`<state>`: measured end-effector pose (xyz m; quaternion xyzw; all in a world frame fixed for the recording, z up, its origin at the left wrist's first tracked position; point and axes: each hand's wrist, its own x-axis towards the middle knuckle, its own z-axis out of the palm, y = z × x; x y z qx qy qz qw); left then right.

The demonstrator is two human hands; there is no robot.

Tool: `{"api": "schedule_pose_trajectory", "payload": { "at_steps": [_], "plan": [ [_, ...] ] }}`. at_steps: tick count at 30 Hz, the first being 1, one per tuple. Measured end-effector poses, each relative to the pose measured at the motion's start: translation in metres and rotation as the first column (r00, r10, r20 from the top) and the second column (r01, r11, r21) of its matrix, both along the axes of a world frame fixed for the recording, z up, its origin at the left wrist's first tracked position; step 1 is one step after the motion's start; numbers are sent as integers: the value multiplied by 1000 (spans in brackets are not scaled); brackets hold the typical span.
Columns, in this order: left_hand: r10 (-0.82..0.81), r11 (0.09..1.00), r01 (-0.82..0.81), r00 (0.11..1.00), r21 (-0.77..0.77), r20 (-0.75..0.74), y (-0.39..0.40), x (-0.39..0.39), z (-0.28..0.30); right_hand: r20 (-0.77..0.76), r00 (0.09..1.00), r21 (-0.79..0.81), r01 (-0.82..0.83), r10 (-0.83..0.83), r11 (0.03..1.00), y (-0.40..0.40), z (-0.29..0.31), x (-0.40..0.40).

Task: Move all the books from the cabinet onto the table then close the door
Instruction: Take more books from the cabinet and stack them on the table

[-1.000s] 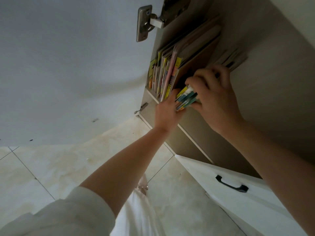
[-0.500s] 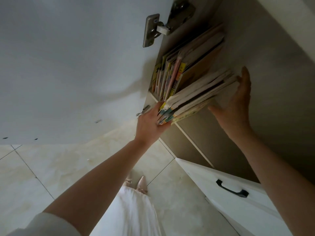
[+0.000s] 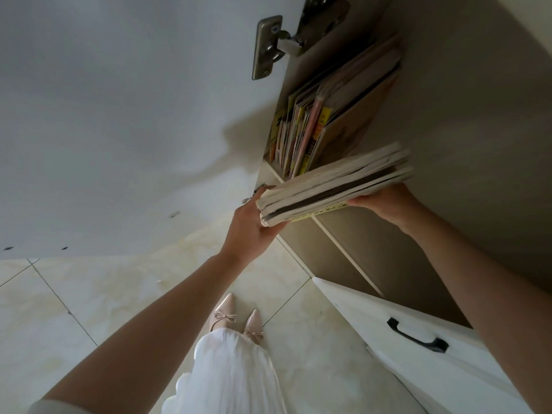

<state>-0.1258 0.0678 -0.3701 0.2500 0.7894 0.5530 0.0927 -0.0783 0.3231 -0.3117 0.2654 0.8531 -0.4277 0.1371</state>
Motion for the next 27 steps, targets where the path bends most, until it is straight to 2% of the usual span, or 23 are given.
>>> {"api": "schedule_pose_trajectory", "payload": {
  "at_steps": [4, 10, 17, 22, 24, 27],
  "plan": [
    [3, 999, 1, 997, -54, 71, -3, 1, 0, -9, 1000, -33, -18, 18, 999, -5, 7, 8],
    [-62, 973, 114, 967, -201, 245, -29, 19, 15, -14, 1000, -95, 12, -13, 995, -35, 23, 50],
    [-58, 976, 150, 880, -161, 471, -77, 54, 87, 38, 998, -187, 49, -42, 981, -78, 80, 102],
    [15, 1000, -9, 787, -13, 616, -116, 81, 166, 49, 994, -369, 109, -98, 923, -114, 142, 133],
    [94, 985, -168, 738, 46, 668, -130, 95, 194, 12, 995, -433, 93, -97, 897, -132, 167, 141],
    [252, 907, -416, 652, 60, 715, -150, 121, 230, -27, 990, -476, 109, -139, 873, -164, 196, 154]
  ]
}}
